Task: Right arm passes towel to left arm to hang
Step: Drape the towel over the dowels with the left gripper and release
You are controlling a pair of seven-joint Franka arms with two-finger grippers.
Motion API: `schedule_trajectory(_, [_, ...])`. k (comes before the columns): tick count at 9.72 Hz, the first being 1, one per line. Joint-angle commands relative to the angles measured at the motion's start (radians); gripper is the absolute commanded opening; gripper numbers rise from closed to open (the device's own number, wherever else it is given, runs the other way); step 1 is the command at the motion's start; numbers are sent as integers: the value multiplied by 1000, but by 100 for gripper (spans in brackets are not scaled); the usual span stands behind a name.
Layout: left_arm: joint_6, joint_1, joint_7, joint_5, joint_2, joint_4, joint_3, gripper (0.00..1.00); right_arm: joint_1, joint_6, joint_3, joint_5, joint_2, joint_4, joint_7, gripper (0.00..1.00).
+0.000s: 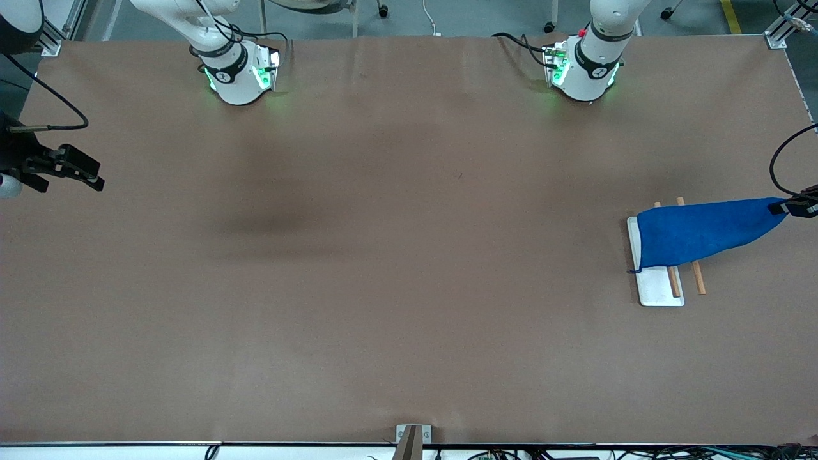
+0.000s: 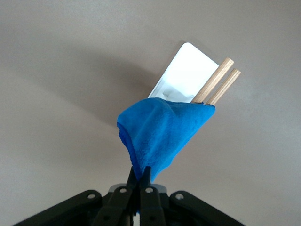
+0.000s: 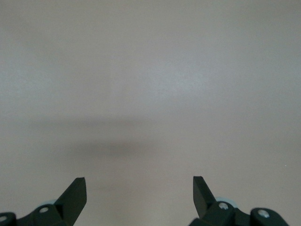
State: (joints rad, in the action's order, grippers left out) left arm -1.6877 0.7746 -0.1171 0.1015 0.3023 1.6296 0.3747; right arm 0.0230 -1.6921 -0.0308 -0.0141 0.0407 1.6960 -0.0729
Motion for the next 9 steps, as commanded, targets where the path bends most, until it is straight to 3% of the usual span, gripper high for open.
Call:
schedule_trajectory(1, [-33, 5, 13, -19, 76, -1, 7, 5, 6, 8, 8, -21, 1, 2, 21, 100])
schedule_trajectory(3, [-46, 3, 14, -20, 107, -2, 7, 10, 2, 0, 8, -18, -1, 7, 21, 100])
schedule_trajectory(4, [-46, 0, 23, -22, 109, -2, 7, 20, 3, 0, 8, -17, 1, 7, 19, 100])
schedule_trajectory(6, [-44, -3, 24, -22, 109, -10, 7, 29, 6, -4, 8, -9, -1, 8, 12, 100])
schedule_trajectory(8, [-21, -3, 22, -32, 106, -42, 7, 46, 6, -4, 8, -6, -1, 8, 12, 100])
schedule_trajectory(9, [3, -5, 27, -99, 101, -53, 18, 99, 6, -4, 8, -6, -1, 8, 12, 100])
